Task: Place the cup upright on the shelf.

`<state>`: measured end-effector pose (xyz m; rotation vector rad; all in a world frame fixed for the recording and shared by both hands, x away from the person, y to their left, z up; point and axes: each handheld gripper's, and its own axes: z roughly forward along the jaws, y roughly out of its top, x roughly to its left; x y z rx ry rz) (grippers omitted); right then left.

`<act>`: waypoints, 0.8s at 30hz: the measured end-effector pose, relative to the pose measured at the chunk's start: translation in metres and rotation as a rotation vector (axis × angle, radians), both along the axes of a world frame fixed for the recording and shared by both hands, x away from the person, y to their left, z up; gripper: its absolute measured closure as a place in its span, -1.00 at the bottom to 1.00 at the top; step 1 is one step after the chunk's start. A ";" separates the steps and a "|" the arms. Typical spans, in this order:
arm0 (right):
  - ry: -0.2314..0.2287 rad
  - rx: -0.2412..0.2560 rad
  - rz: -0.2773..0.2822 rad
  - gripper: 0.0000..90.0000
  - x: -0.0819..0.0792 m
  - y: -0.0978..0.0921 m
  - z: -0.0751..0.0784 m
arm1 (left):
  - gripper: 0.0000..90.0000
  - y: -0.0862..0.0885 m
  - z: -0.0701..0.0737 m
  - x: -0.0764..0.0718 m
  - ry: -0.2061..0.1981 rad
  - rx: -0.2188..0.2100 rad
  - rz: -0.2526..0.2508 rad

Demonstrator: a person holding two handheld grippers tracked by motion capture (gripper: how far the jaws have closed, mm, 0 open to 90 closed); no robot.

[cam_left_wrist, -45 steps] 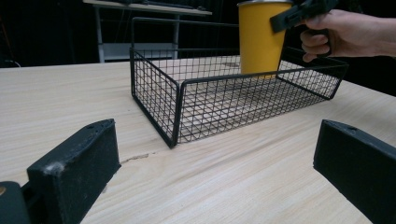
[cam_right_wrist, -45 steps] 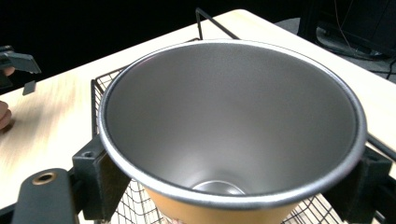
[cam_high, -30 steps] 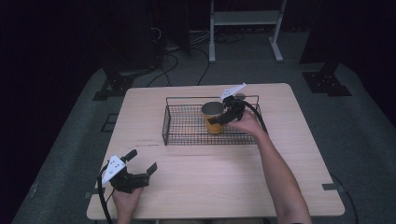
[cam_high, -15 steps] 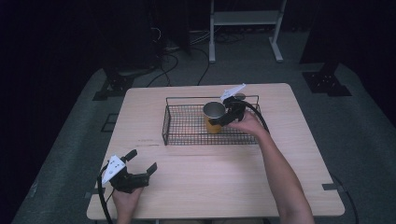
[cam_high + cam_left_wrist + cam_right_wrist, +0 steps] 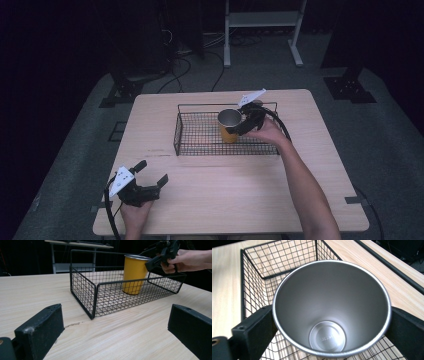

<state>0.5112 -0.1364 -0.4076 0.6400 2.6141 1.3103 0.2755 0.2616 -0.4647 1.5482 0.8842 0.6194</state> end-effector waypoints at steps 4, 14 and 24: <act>0.000 0.012 -0.001 -1.00 -0.001 -0.004 0.002 | -1.00 0.000 0.000 0.000 0.000 0.001 0.000; 0.005 0.050 -0.011 -1.00 -0.007 -0.021 0.011 | -1.00 0.000 0.000 0.001 0.002 0.003 0.003; 0.019 0.107 0.008 -1.00 -0.017 -0.038 0.023 | -1.00 0.000 0.000 0.000 0.003 0.010 0.009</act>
